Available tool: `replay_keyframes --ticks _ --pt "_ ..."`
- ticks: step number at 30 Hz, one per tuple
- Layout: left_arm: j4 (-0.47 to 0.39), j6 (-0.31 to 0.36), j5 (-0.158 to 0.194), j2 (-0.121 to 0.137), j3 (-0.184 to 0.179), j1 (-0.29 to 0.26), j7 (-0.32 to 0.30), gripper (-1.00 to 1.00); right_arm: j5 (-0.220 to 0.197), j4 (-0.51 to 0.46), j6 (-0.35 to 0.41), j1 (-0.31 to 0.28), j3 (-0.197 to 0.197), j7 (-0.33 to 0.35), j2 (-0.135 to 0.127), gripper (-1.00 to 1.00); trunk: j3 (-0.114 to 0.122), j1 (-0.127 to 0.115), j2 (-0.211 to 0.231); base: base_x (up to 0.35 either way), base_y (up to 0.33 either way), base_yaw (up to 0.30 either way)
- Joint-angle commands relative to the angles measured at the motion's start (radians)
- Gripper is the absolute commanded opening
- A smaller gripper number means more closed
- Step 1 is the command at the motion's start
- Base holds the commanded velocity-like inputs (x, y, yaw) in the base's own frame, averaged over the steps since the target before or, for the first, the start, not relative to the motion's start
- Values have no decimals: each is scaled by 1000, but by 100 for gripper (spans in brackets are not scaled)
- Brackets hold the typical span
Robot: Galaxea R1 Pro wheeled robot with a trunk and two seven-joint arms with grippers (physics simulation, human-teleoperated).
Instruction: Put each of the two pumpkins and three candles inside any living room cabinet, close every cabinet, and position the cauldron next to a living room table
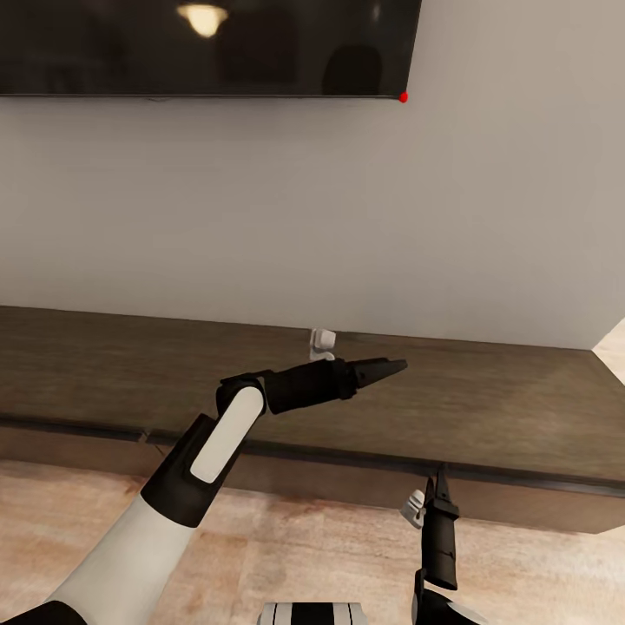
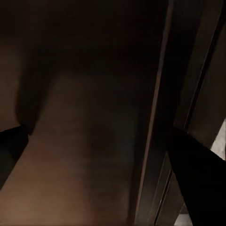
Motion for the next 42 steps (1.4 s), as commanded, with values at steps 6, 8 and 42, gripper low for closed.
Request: replay_keyframes --ticks 6,8,42 --pt "0 0 0 0 0 0 0 100 -1 -5 0 -28 -1 0 1 -100 0 0 0 0 0 0" --pt "0 0 0 0 0 0 0 100 -3 -9 -2 -28 -3 -1 -2 -100 0 0 0 0 0 0" --pt "1 -1 -1 -1 -2 0 1 100 -23 -45 -63 -28 -7 -54 -4 -100 0 0 0 0 0 0"
